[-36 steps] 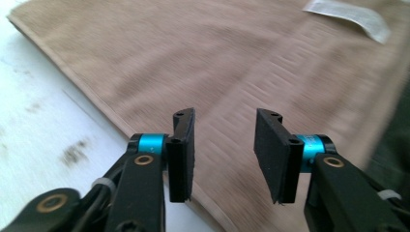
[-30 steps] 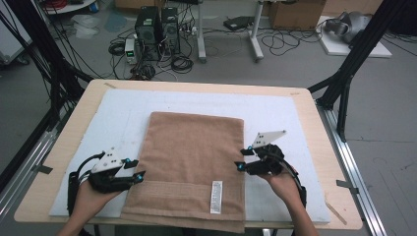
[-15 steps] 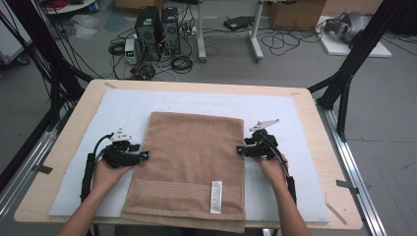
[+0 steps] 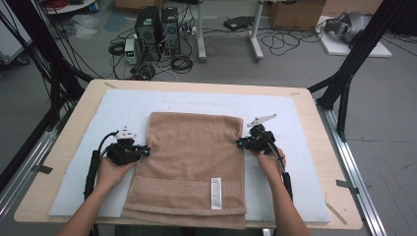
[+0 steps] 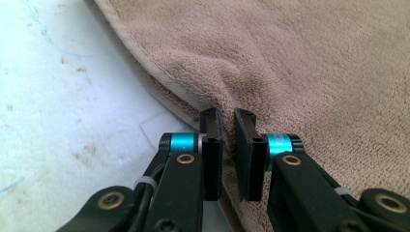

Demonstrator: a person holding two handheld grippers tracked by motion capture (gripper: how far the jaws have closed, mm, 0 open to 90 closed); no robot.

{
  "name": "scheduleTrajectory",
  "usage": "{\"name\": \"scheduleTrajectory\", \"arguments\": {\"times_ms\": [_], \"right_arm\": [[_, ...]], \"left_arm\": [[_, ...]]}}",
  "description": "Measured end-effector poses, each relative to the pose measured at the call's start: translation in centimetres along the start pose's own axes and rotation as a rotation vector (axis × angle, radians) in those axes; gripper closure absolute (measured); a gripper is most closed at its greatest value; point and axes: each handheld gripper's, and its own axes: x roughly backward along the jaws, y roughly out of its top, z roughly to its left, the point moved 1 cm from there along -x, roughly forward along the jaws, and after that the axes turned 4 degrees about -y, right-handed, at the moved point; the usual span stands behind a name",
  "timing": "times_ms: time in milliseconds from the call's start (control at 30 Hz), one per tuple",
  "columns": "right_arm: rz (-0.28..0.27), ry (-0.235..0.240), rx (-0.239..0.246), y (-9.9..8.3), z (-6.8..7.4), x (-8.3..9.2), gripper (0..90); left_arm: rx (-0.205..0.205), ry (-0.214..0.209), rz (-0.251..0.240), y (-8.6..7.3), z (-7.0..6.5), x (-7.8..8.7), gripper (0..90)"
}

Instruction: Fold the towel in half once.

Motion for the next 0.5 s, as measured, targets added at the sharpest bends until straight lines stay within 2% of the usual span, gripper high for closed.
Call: {"name": "scheduleTrajectory", "arguments": {"times_ms": [133,200,400,467,500], "right_arm": [[0.008,-0.04,0.008,0.9,-0.8,-0.3,82.7],[0.014,-0.056,0.007,1.4,-1.2,-0.4,82.7],[0.018,-0.089,0.031,2.8,-2.3,-0.5,82.1],[0.03,-0.072,0.004,2.8,-2.6,-0.6,77.4],[0.029,-0.075,0.009,2.8,-2.6,-0.5,73.1]], "left_arm": [[0.05,0.011,-0.045,0.2,0.4,-0.6,82.5],[0.062,0.013,-0.048,0.5,0.6,-0.9,82.6],[0.061,0.032,-0.049,2.2,1.0,-1.5,82.5],[0.058,0.027,-0.041,2.1,1.0,-1.5,82.1],[0.053,0.026,-0.034,2.1,1.0,-1.4,80.9]]}}
